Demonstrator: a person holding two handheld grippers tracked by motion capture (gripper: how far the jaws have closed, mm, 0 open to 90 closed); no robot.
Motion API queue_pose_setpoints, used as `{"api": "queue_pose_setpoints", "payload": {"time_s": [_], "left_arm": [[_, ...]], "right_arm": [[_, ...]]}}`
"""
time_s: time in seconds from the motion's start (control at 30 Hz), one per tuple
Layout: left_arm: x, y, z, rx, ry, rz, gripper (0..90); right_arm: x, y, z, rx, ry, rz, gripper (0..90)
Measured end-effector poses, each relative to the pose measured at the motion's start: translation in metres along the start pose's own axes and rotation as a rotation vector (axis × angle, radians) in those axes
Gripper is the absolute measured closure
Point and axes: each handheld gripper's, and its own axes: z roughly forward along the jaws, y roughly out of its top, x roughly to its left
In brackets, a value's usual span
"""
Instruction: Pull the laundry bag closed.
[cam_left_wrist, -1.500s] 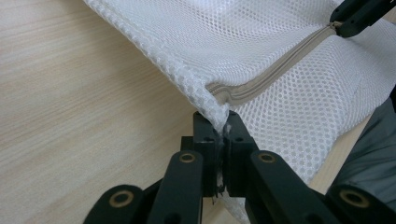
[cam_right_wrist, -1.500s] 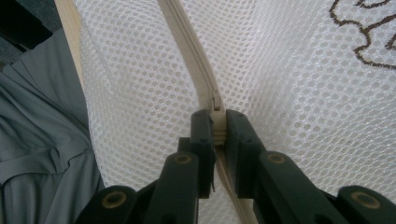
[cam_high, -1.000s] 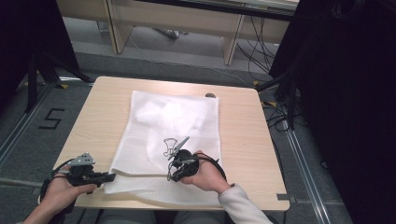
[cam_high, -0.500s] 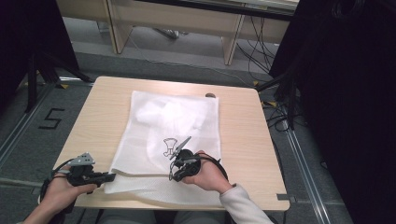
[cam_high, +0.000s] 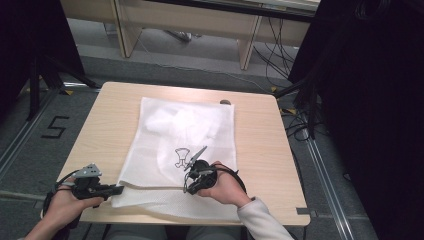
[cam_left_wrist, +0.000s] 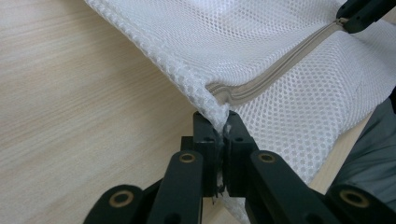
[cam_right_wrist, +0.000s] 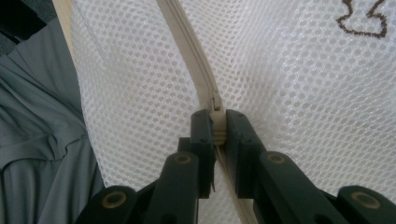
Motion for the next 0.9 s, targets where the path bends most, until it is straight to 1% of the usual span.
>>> {"api": "queue_pose_setpoints", "payload": {"time_s": [0.07,0.3,0.33,0.37,0.4,0.43,0.5,0.53,0.57,0.6,0.63,0.67,0.73,0.77,0.83,0.9], "left_arm": [[0.0001,0.0,-0.0001,0.003,0.001,0.002,85.5],[0.0,0.0001,0.0,0.0,0.0,0.001,85.6],[-0.0001,0.0,0.0,0.0,0.0,0.0,85.5],[0.0001,0.0,-0.0001,0.001,0.001,0.001,85.5],[0.0005,0.0002,-0.0008,0.005,-0.002,0.002,85.5],[0.0006,0.0002,-0.001,0.003,0.0,0.003,85.5],[0.0001,0.0001,-0.0003,0.0,-0.001,0.001,85.6],[-0.0001,0.0001,-0.0001,-0.003,-0.002,-0.002,85.5],[0.0004,0.0003,-0.0008,0.003,-0.001,0.004,85.5],[0.0001,0.0003,-0.0008,0.001,0.0,0.002,85.6],[0.0003,0.0003,-0.0009,0.004,0.001,0.005,85.5],[0.0005,0.0002,-0.0008,0.004,-0.003,0.003,85.5],[0.0003,0.0003,-0.0005,0.003,-0.005,0.0,85.6],[-0.0002,0.0002,-0.0003,-0.001,-0.001,-0.001,85.6],[0.0006,0.0002,-0.0009,0.004,-0.002,0.003,85.6],[0.0001,0.0003,-0.0008,0.003,0.0,0.003,85.6]], "right_arm": [[-0.0014,-0.0011,0.0002,0.001,-0.01,-0.011,82.6],[-0.0015,-0.0015,-0.0012,0.001,-0.009,-0.011,82.6],[-0.0008,-0.0016,-0.0015,0.004,-0.011,0.0,82.6],[-0.0011,-0.0018,-0.0015,0.005,-0.012,-0.005,82.6],[-0.0005,-0.002,-0.0013,0.007,-0.014,0.002,82.5],[-0.0006,-0.0023,-0.0016,0.003,0.005,0.0,82.5],[-0.0005,-0.0027,-0.0015,-0.002,0.001,0.003,82.6],[-0.0008,-0.0028,-0.0014,-0.002,-0.005,-0.002,82.6],[-0.0015,-0.0029,-0.0016,0.0,-0.007,-0.01,82.6],[-0.0014,-0.0031,-0.0022,0.002,-0.013,-0.008,82.5],[-0.0023,-0.0033,-0.0026,0.002,-0.008,-0.014,82.6],[-0.0009,-0.0029,-0.0027,-0.004,-0.002,0.005,82.6],[-0.0015,-0.0034,-0.0031,-0.003,0.002,0.009,82.5],[-0.0011,-0.0036,-0.0031,0.0,-0.004,0.014,82.5],[-0.0012,-0.0033,-0.0025,-0.001,0.001,0.003,82.5],[-0.0011,-0.0032,-0.0028,-0.002,-0.001,0.006,82.5]]}}
